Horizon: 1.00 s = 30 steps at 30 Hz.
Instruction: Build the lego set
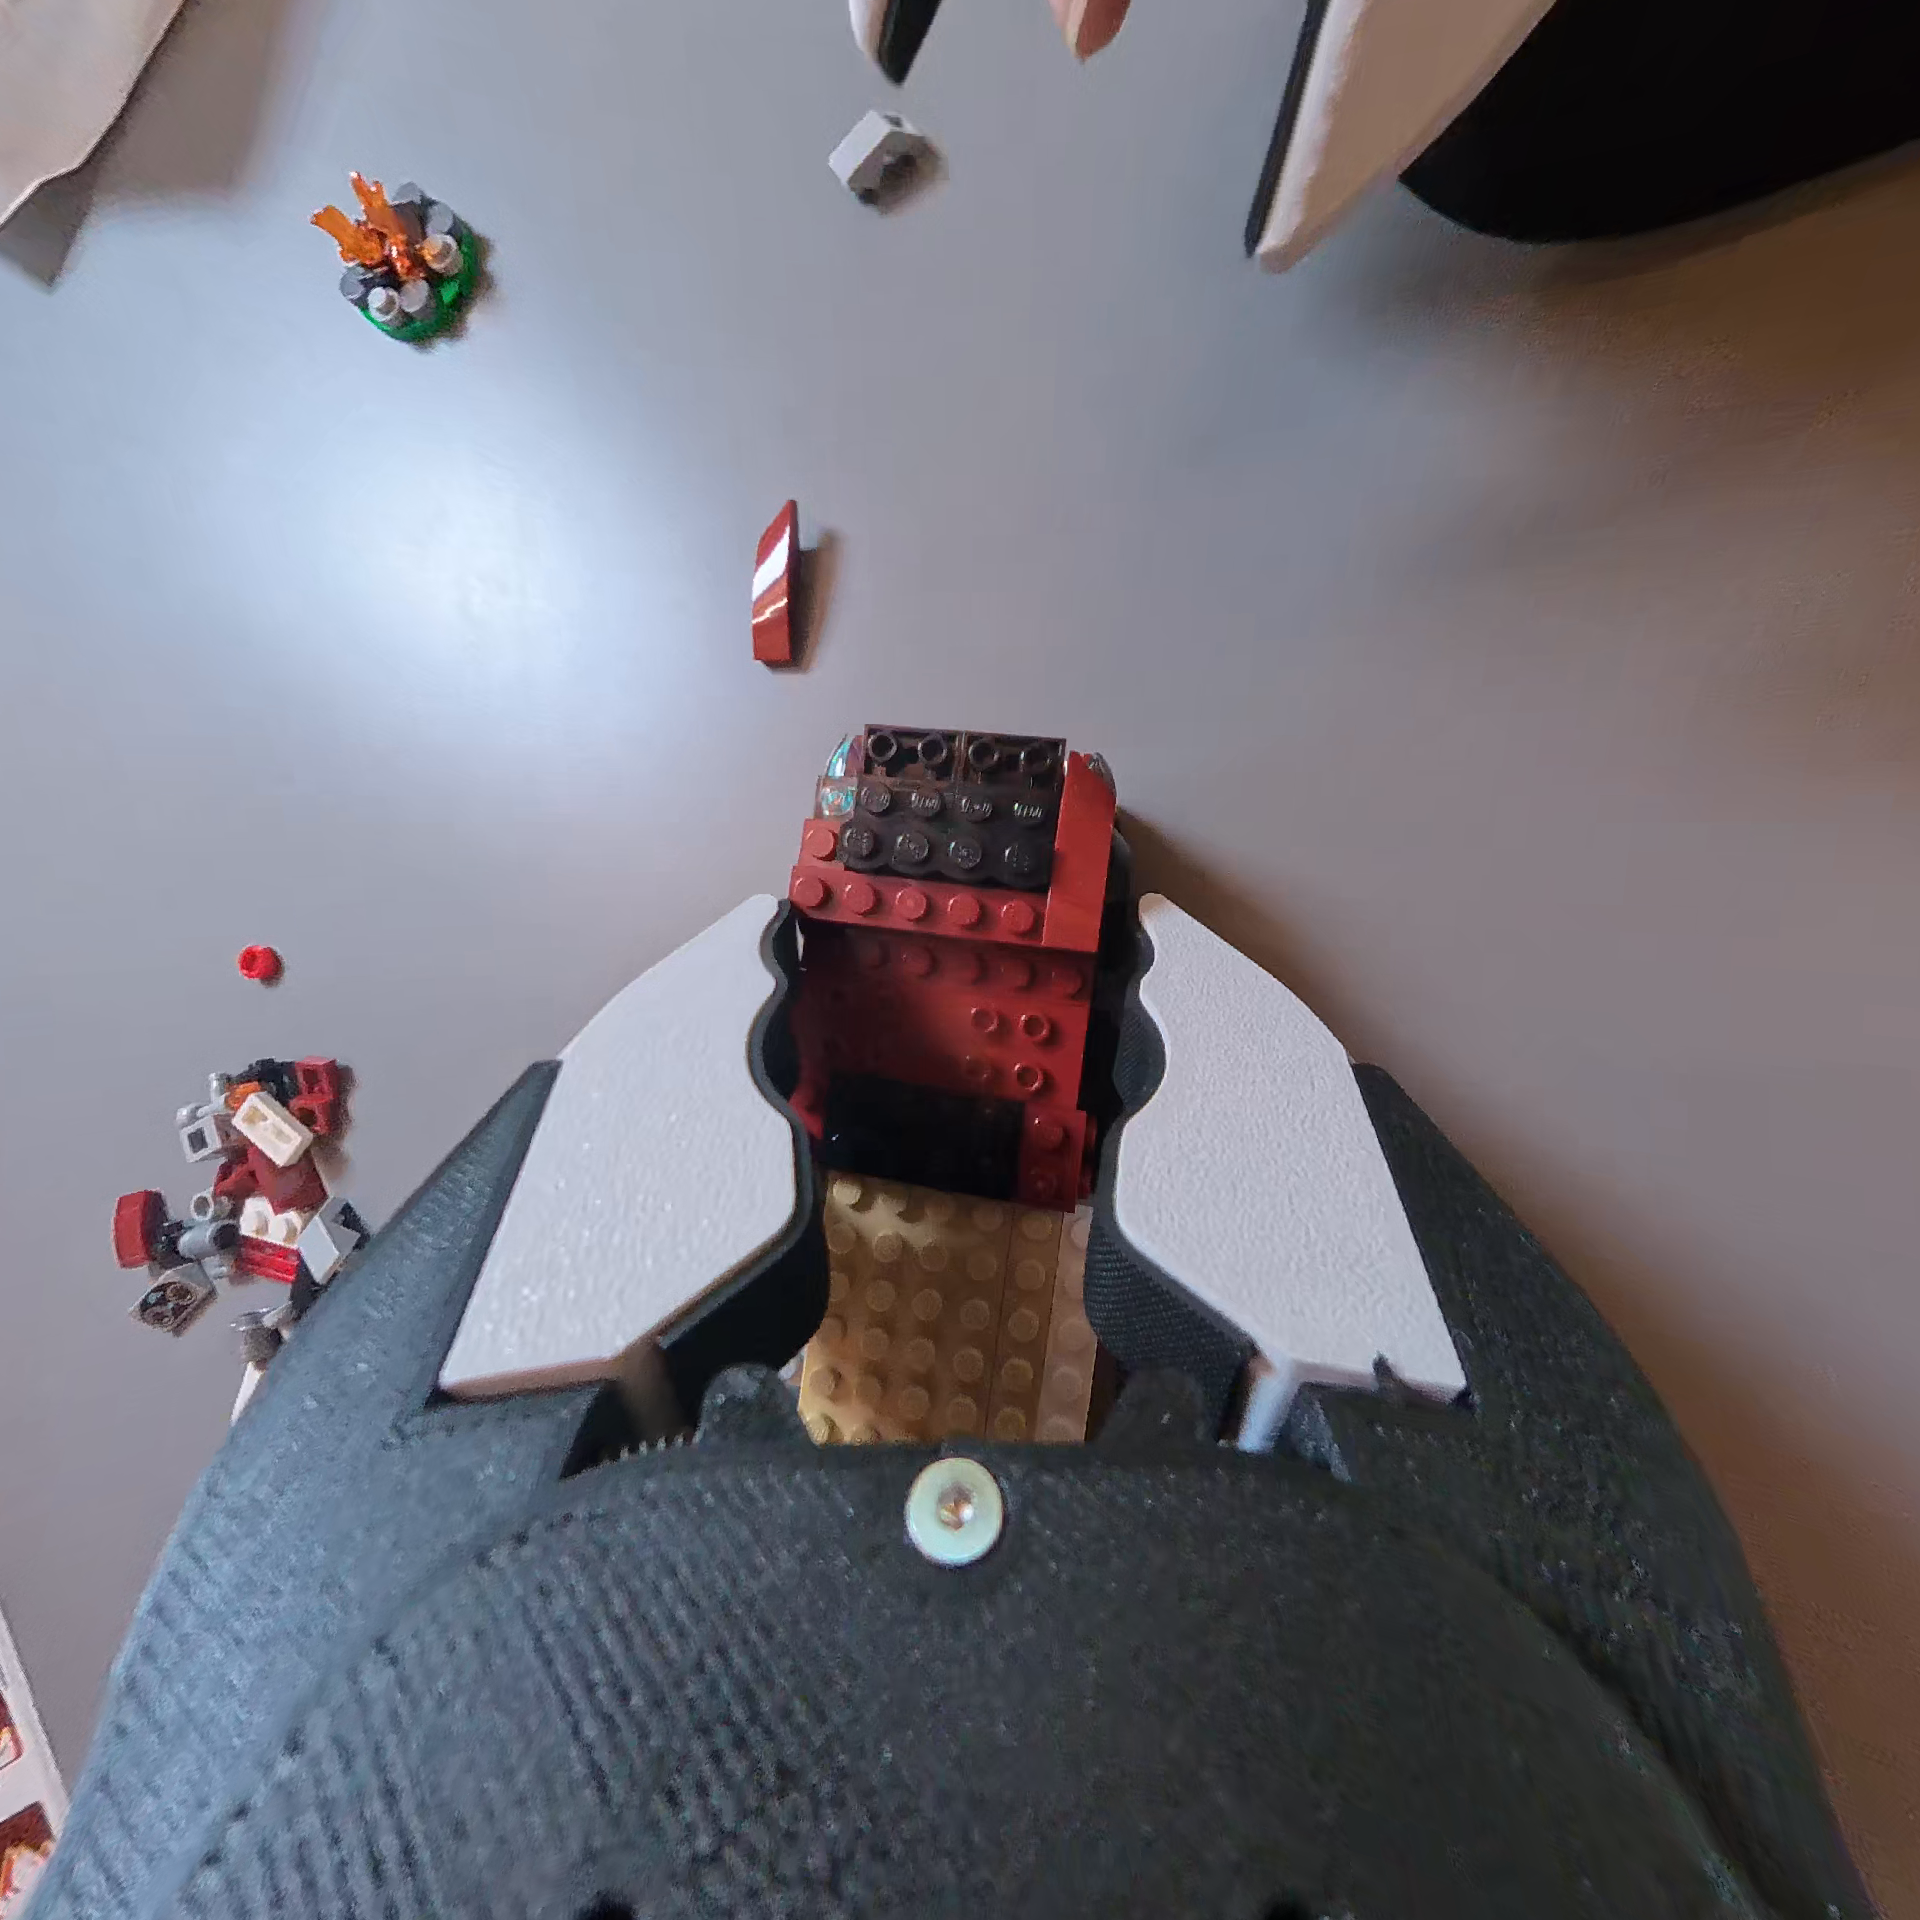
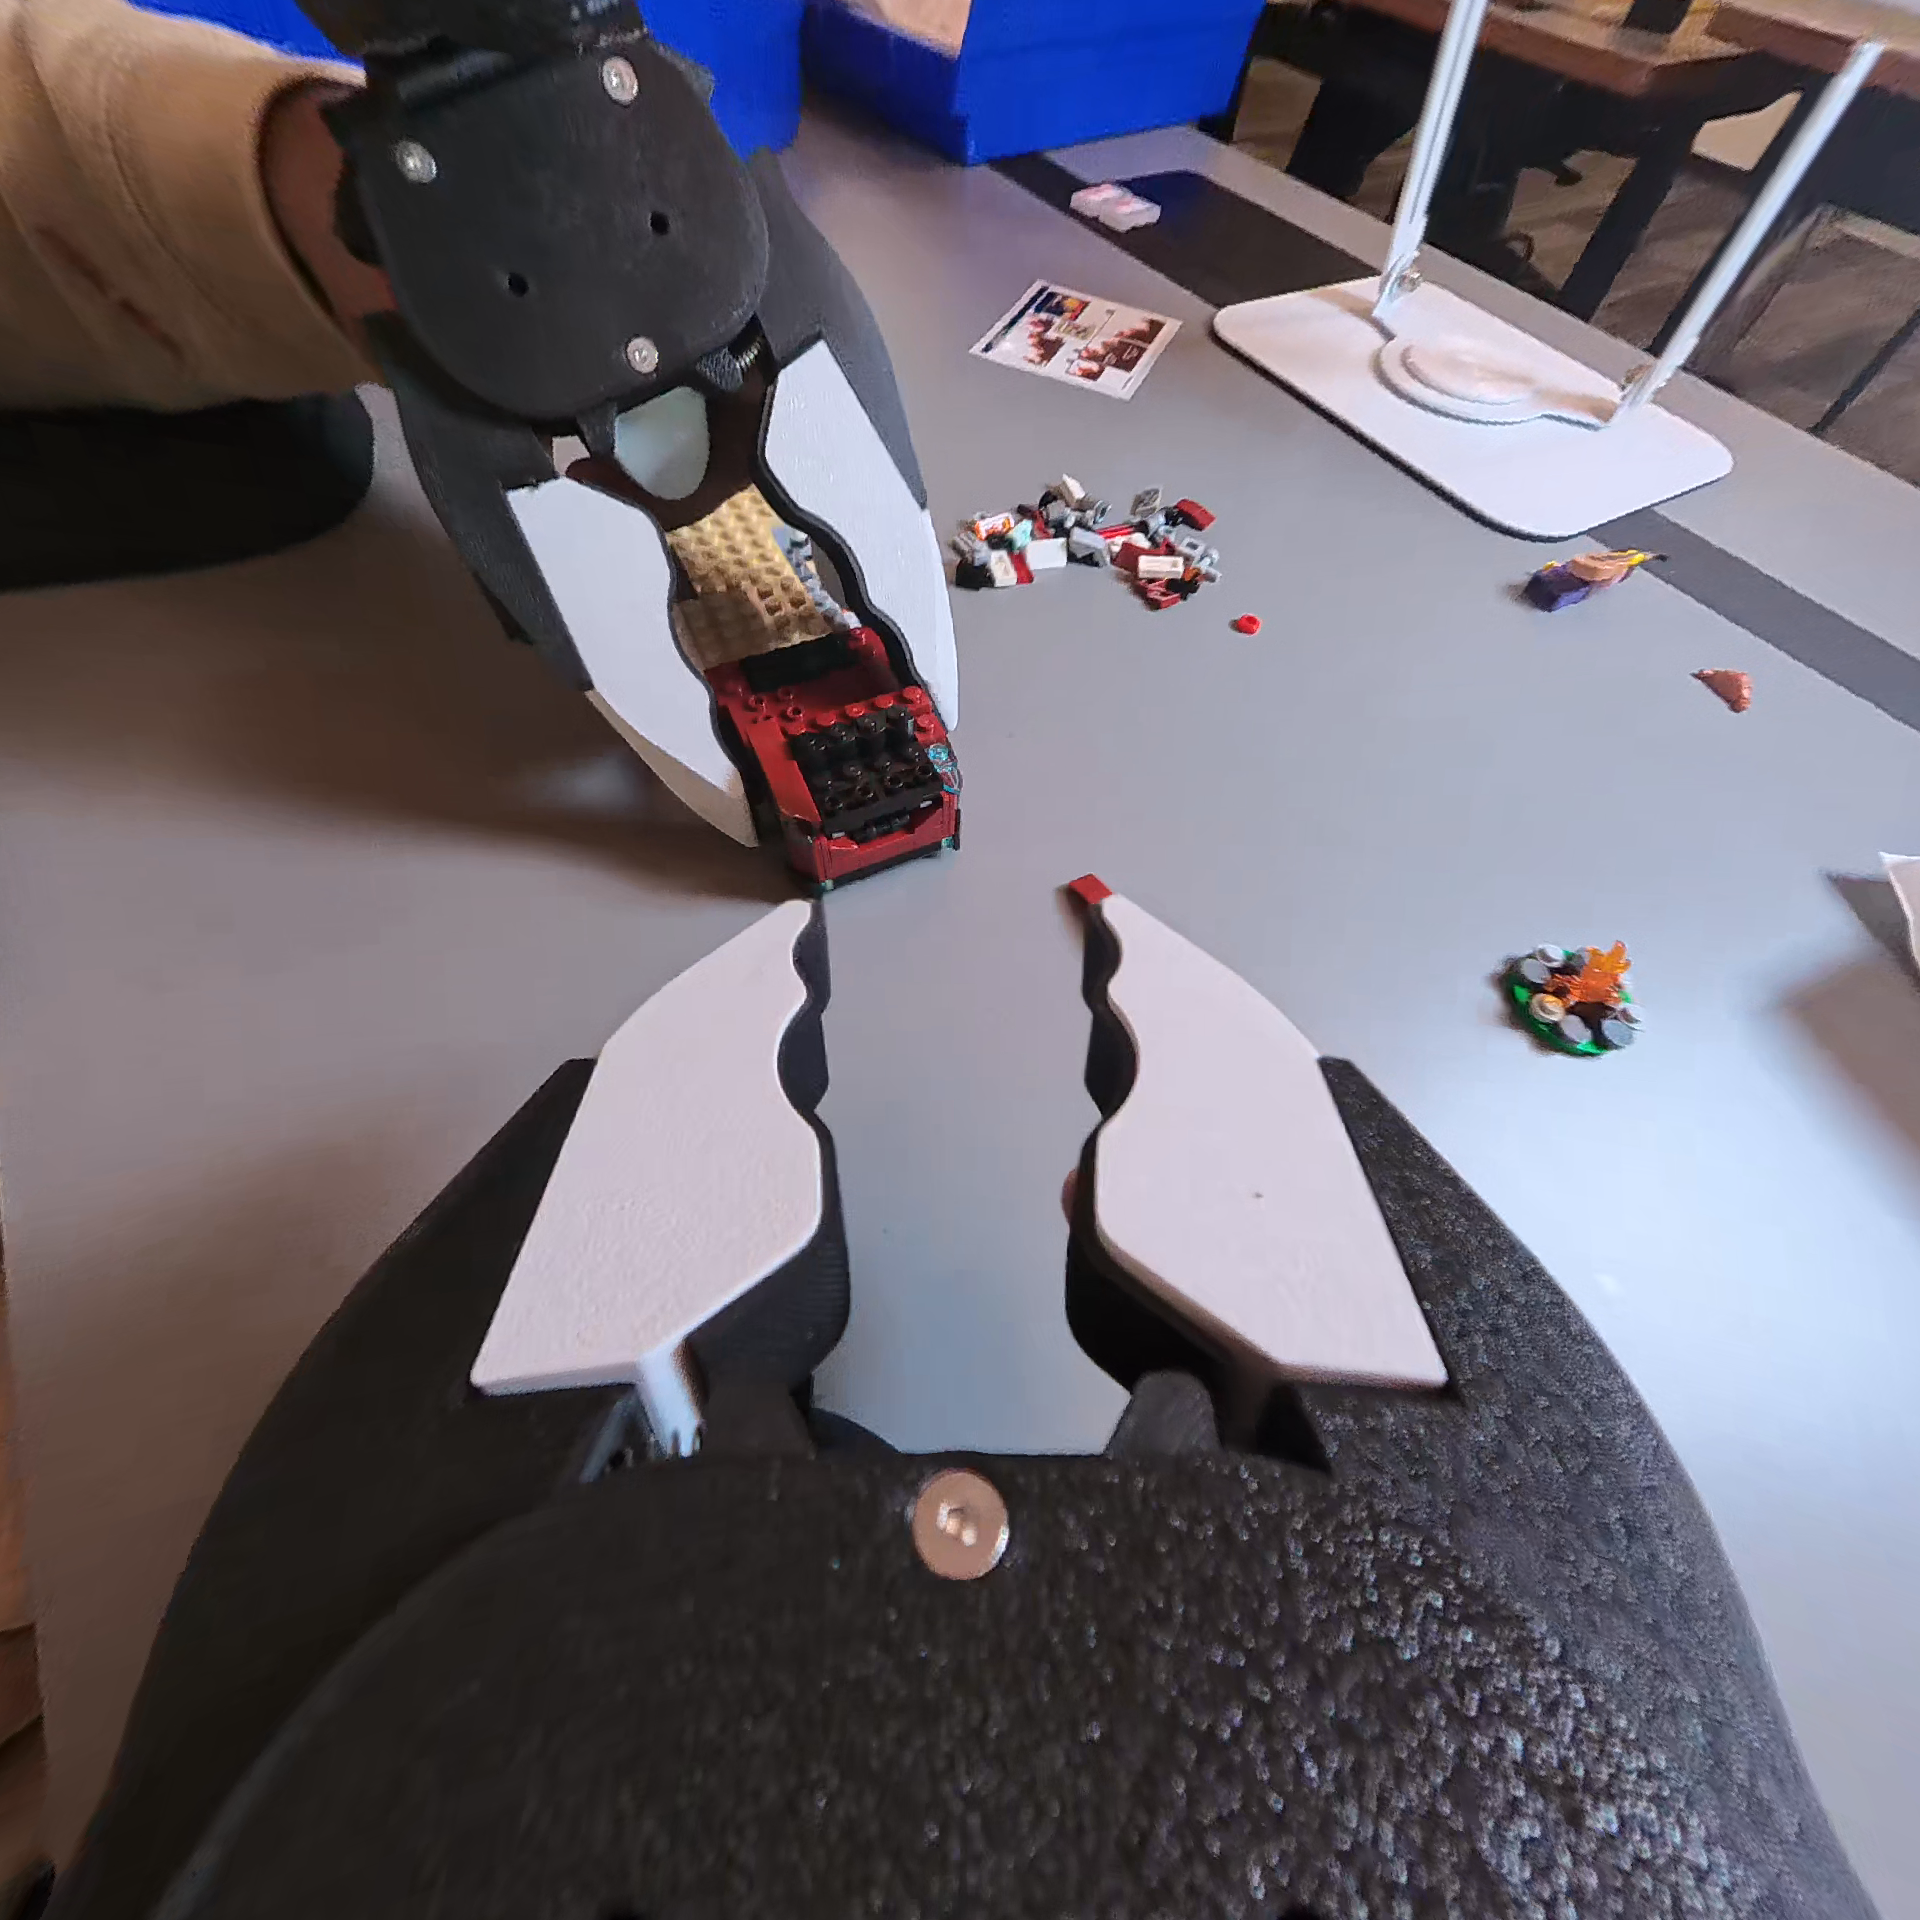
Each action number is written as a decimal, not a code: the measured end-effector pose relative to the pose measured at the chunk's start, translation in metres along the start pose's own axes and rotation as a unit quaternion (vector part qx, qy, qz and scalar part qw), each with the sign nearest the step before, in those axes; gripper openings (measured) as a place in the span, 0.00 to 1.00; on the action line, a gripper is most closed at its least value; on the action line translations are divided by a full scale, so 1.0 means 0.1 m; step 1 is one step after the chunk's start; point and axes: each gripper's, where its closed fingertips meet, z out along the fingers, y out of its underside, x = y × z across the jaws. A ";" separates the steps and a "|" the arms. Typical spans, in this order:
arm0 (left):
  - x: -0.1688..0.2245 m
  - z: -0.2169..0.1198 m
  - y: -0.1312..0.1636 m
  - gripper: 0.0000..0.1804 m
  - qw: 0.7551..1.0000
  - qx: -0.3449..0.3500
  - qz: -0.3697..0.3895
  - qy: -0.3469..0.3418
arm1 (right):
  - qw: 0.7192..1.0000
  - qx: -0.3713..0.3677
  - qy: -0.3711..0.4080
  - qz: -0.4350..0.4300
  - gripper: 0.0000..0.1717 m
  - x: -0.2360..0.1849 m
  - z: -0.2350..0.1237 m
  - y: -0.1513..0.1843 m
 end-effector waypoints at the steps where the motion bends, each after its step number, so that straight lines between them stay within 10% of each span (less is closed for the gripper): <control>1: -0.02 0.00 0.00 0.33 1.000 -0.003 -0.002 -0.004 | 1.000 0.007 0.001 0.006 0.28 0.02 -0.02 -0.02; 5: -0.09 -0.02 0.00 0.33 1.000 -0.001 -0.019 -0.008 | 0.999 0.045 0.017 0.002 0.00 0.09 -0.09 -0.11; 13: -0.25 -0.41 -0.28 0.33 0.982 0.134 -0.107 0.083 | 0.992 0.127 -0.014 0.010 0.02 0.03 -0.21 -0.31; 17: -0.29 -0.69 -0.45 0.33 0.947 0.243 -0.138 0.157 | 0.990 0.136 -0.032 -0.009 0.22 -0.08 -0.15 -0.41; 21: -0.39 -0.87 -0.51 0.33 0.921 0.302 -0.175 0.176 | 0.988 0.146 -0.005 -0.054 0.00 -0.16 -0.13 -0.51; 30: -0.48 -0.90 -0.56 0.33 0.927 0.315 -0.165 0.120 | 0.998 -0.041 -0.052 0.011 0.00 -0.07 0.17 -0.66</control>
